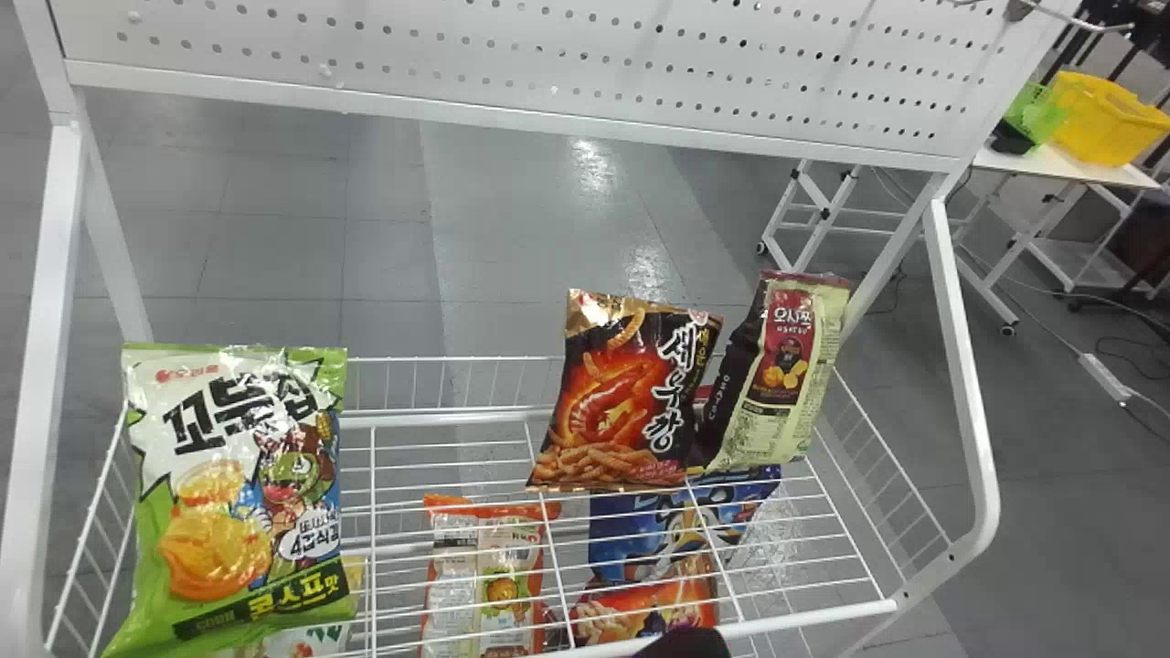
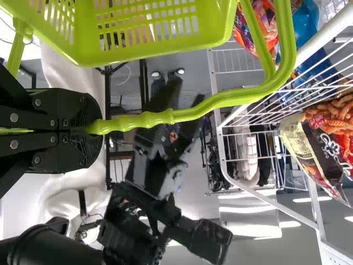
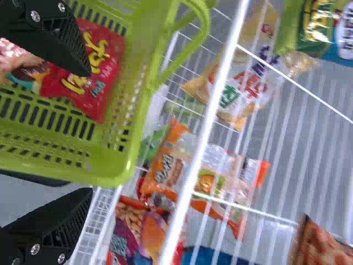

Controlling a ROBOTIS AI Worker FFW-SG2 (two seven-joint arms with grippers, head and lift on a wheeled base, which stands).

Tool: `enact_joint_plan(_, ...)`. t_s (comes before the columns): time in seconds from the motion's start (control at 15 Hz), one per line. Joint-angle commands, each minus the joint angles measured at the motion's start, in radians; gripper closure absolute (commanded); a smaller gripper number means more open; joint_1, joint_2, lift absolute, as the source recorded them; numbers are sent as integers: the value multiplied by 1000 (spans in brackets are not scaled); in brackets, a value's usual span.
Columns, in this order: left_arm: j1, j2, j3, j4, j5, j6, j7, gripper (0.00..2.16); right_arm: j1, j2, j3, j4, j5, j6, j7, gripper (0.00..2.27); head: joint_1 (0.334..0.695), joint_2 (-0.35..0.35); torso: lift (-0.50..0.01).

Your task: Hold basket handle with left hand then pick Jagalchi snack with right hand and place into basket

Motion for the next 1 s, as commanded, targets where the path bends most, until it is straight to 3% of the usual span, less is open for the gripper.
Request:
enact_joint_plan(0.0,0,-2,0,6,0,-7,0,1393,0,4,-34,-4,1,-114,-1,63,695,-350,-10)
enact_joint_plan(0.4,-1,-6,0,12,-2,-16,3,1396,29,11,-49,46,44,-580,-26,73,695,-350,-10)
enact_joint_plan(0.73,-12,-8,2,32,-2,-32,-2,1396,132,2,-57,206,61,-1160,-89,73,695,-350,-10)
enact_joint_plan(0.93,-15,-8,0,36,-2,-35,-3,1396,178,1,-86,261,50,-1317,-101,73,695,-350,-10)
